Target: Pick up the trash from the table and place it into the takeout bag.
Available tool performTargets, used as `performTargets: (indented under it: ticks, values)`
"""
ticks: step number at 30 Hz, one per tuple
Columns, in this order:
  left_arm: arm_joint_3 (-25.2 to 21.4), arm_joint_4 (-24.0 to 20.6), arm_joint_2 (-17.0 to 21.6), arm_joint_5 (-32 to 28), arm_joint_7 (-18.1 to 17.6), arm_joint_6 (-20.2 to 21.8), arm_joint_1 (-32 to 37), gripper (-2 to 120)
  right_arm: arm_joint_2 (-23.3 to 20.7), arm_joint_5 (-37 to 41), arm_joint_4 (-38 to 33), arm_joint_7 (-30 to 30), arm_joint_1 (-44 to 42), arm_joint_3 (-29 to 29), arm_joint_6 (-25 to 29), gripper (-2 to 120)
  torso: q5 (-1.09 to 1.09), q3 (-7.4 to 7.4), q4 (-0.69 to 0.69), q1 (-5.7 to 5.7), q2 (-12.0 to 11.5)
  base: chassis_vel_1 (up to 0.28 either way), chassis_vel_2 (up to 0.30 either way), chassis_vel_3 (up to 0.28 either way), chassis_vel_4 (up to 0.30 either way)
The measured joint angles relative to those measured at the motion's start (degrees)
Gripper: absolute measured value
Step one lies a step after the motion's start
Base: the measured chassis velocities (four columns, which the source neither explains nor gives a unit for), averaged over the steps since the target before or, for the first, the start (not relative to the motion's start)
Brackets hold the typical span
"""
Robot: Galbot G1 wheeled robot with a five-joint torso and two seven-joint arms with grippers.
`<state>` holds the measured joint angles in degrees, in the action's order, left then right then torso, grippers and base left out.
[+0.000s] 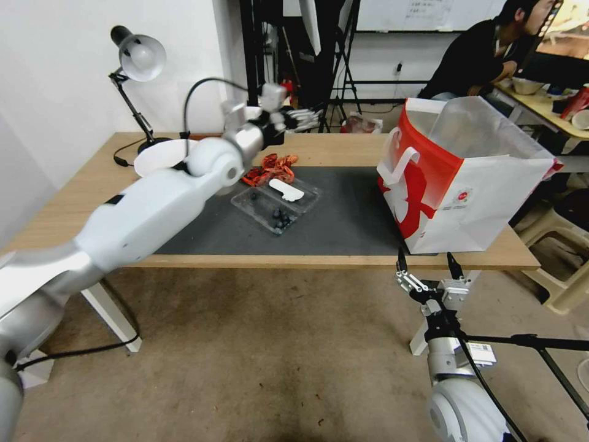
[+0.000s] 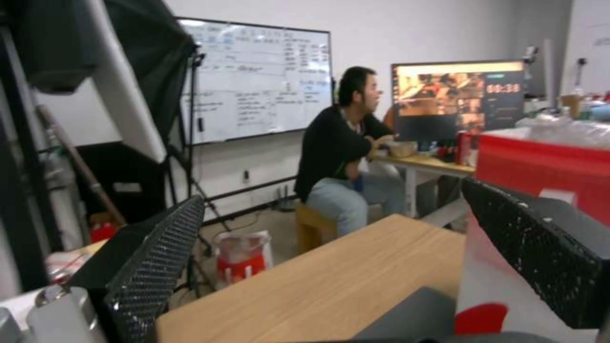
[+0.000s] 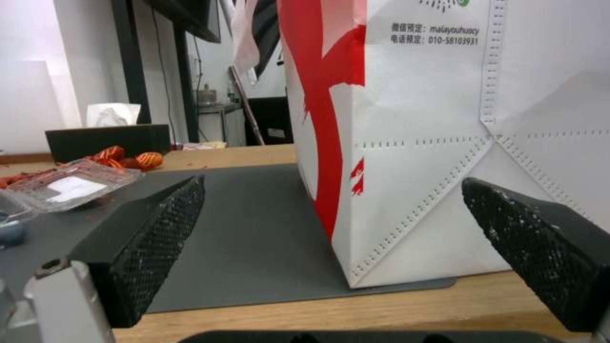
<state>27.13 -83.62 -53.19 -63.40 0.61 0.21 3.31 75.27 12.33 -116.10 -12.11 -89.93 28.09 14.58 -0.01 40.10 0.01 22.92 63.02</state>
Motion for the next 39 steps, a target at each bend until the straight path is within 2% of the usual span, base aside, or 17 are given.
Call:
performTargets:
  ticks: [8, 11, 13, 16, 17, 25, 26, 29, 30, 33, 37, 39]
  values:
    - [-3.8, -3.6, 3.6, 1.7, -0.6, 0.1, 5.2, 100, -0.1, 0.0, 0.1, 0.0, 0.0, 0.0, 0.1, 100, 0.0, 0.0, -0.01, 0.0, 0.0, 0.0, 0.0, 0.0, 0.0]
    - [-8.1, -7.0, 6.0, 2.7, -1.4, 0.4, 10.4, 100, -0.1, 0.0, 0.1, 0.0, 0.0, 0.0, 0.0, 100, 0.0, 0.0, -0.03, 0.0, 0.0, 0.0, 0.0, 0.0, 0.0]
    - [-9.1, -7.5, 6.5, 2.9, -1.5, 0.4, 11.6, 100, -0.1, 0.0, 0.1, 0.0, 0.1, 0.0, 0.0, 100, 0.0, 0.0, -0.02, 0.0, 0.0, 0.0, 0.0, 0.0, 0.0]
    - [-15.1, -10.6, 8.9, 3.8, -1.6, 0.5, 18.5, 100, -0.2, 0.0, 0.1, 0.0, 0.3, -0.3, -0.2, 100, 0.0, 0.0, 0.0, 0.0, 0.0, 0.0, 0.0, 0.0, 0.0]
    - [-15.1, -10.6, 8.9, 3.8, -1.6, 0.5, 18.5, 100, -0.2, 0.0, 0.1, 0.0, 0.3, -0.3, -0.2, 100, 0.0, 0.0, 0.0, 0.0, 0.0, 0.0, 0.0, 0.0, 0.0]
    - [-26.1, -17.6, 13.2, 7.3, -2.1, 0.6, 33.5, 100, -0.4, -0.1, 0.1, 0.0, 0.5, -0.6, -0.6, 100, -0.01, 0.0, 0.0, 0.0, 0.0, 0.0, 0.0, 0.0, 0.0]
    - [-26.1, -17.6, 13.2, 7.3, -2.1, 0.6, 33.5, 100, -0.4, -0.1, 0.1, 0.0, 0.5, -0.6, -0.6, 100, -0.01, 0.0, 0.0, 0.0, 0.0, 0.0, 0.0, 0.0, 0.0]
    - [-31.3, -20.0, 14.1, 9.3, -2.7, 0.2, 40.0, 100, -0.5, -0.2, 0.1, 0.0, 0.6, -0.7, -0.7, 100, 0.0, 0.0, -0.01, 0.0, 0.0, 0.0, 0.0, 0.0, 0.0]
    - [-31.3, -20.0, 14.1, 9.3, -2.7, 0.2, 40.0, 100, -0.5, -0.2, 0.1, 0.0, 0.6, -0.7, -0.7, 100, 0.0, 0.0, -0.01, 0.0, 0.0, 0.0, 0.0, 0.0, 0.0]
    - [-35.1, -21.3, 14.1, 11.5, -3.7, -1.0, 45.5, 100, -0.5, -0.3, 0.0, 0.0, 0.5, -0.7, -0.8, 100, 0.0, 0.0, -0.01, -0.01, 0.0, 0.0, 0.0, 0.0, 0.0]
    - [-38.5, -22.5, 13.0, 13.3, -4.5, -1.7, 50.0, 100, -0.5, -0.5, -0.1, 0.0, 0.5, -0.7, -0.8, 100, 0.0, 0.0, -0.02, 0.0, 0.0, 0.0, 0.0, 0.0, 0.0]
    - [-41.8, -23.6, 11.1, 15.7, -4.9, -1.9, 53.8, 100, -0.5, -0.7, -0.1, 0.0, 0.4, -0.7, -0.8, 100, 0.01, 0.0, 0.0, -0.01, 0.0, 0.0, 0.0, 0.0, 0.0]
